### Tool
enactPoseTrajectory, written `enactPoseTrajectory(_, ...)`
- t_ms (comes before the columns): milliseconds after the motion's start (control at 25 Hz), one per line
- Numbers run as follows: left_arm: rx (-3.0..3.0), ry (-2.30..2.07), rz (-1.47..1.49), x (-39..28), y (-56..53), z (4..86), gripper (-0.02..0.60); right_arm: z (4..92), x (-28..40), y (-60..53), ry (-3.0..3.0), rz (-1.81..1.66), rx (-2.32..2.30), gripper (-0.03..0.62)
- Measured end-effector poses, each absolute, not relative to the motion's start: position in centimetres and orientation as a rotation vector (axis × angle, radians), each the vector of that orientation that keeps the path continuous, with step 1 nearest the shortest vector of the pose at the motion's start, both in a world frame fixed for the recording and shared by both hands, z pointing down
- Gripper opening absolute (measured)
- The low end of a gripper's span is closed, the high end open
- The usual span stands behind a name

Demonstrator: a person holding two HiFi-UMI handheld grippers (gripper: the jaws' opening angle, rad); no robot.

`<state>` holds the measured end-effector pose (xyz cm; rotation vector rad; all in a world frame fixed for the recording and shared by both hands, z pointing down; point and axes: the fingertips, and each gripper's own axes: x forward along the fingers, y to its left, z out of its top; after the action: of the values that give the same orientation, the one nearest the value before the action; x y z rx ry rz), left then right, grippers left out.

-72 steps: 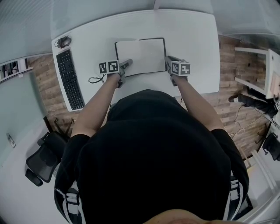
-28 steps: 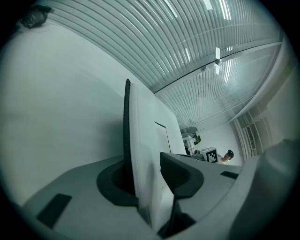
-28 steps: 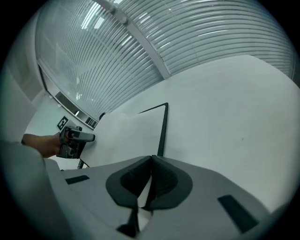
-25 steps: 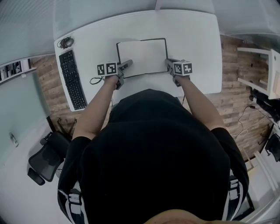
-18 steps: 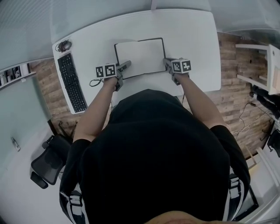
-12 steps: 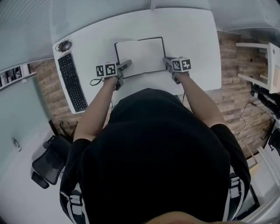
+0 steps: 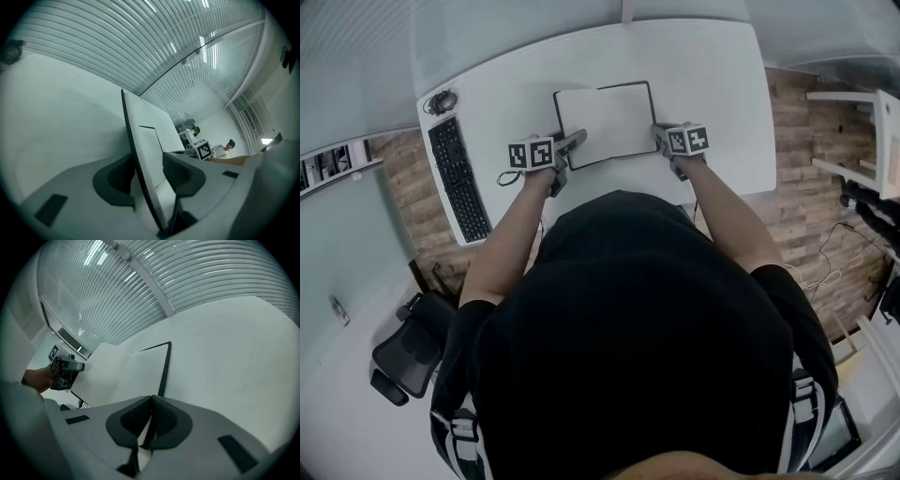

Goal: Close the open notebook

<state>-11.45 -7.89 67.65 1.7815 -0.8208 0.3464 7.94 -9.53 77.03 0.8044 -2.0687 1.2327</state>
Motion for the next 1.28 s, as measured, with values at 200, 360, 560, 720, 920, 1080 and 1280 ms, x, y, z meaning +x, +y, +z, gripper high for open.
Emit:
enactPoseTrajectory(200, 1.807, -0.805, 0.347, -10.3, -8.2, 66.7, 0.184, 77.0, 7.9, -9.8, -2.071, 1.239, 0.816, 0.035)
enactPoseTrajectory(360, 1.823, -0.795, 0.352, -9.8, -8.2, 66.3, 0.184, 77.1, 7.7, -9.7, -2.074, 1.244, 0.808, 0.035)
enactPoseTrajectory(560, 1.847, -0.771, 0.391, -9.4, -7.7, 66.6, 0.184, 76.8, 7.7, -9.3, -2.069, 1.253, 0.814, 0.035)
enactPoseTrajectory(720, 1.877, -0.738, 0.393, -7.9, -8.3, 65.9, 0.184, 77.0, 7.8, -9.8, -2.073, 1.251, 0.808, 0.035)
enactPoseTrajectory(920, 1.915, -0.688, 0.409, -6.1, -8.4, 65.4, 0.197, 77.0, 7.8, -9.7, -2.070, 1.255, 0.804, 0.035)
enactPoseTrajectory(1080, 1.942, -0.639, 0.403, -4.7, -8.6, 64.9, 0.219, 77.0, 7.8, -9.7, -2.069, 1.246, 0.801, 0.035)
enactPoseTrajectory(1280, 1.967, -0.601, 0.390, -3.6, -8.3, 64.4, 0.230, 77.0, 7.8, -9.6, -2.070, 1.231, 0.807, 0.035)
